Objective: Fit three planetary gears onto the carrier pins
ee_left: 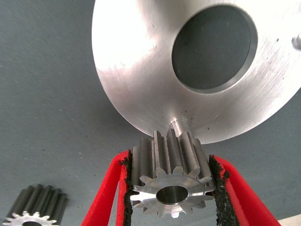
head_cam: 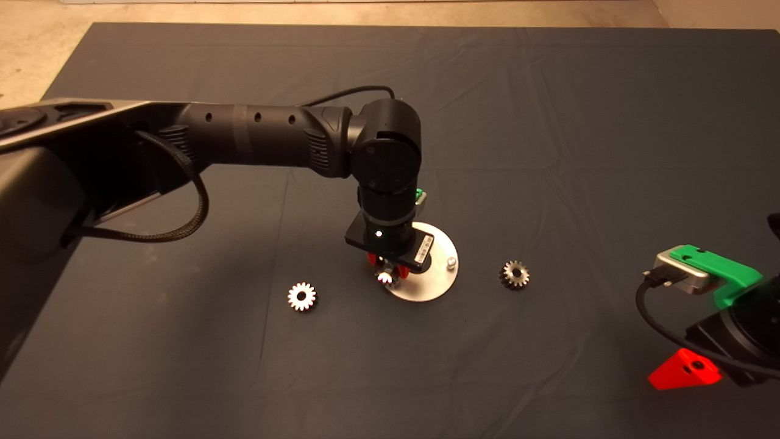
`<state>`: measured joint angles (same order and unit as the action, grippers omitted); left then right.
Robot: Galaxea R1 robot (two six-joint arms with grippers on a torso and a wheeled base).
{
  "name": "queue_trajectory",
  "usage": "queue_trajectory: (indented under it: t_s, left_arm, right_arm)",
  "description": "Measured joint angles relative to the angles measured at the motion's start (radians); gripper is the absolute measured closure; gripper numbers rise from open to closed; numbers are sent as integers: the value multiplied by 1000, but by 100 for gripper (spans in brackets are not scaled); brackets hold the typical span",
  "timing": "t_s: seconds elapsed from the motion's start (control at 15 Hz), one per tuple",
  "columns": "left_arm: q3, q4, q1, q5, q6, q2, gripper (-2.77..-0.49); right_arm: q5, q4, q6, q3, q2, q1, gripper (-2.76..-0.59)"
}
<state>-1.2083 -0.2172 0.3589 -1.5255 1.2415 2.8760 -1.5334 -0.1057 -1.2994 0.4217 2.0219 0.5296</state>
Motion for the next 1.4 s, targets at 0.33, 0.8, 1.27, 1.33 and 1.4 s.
queue_trajectory:
  t_s: [0.33,0.8,1.27,1.33,1.4]
  left_arm:
    - [0,0,-4,0,0,0,-90]
    - [-1,-1,-7,-1,0,22,-90]
    - [-10,-4,-7,0,0,30,-90]
    - [-10,-4,-7,0,-1,30,-90]
    - [-12,-4,-7,0,-1,31,-90]
  right_arm:
    - [0,0,0,0,0,0,-275]
    - [0,0,0,0,0,0,-275]
    - [0,0,0,0,0,0,-275]
    - [0,0,0,0,0,0,-275]
    - [0,0,0,0,0,0,-275]
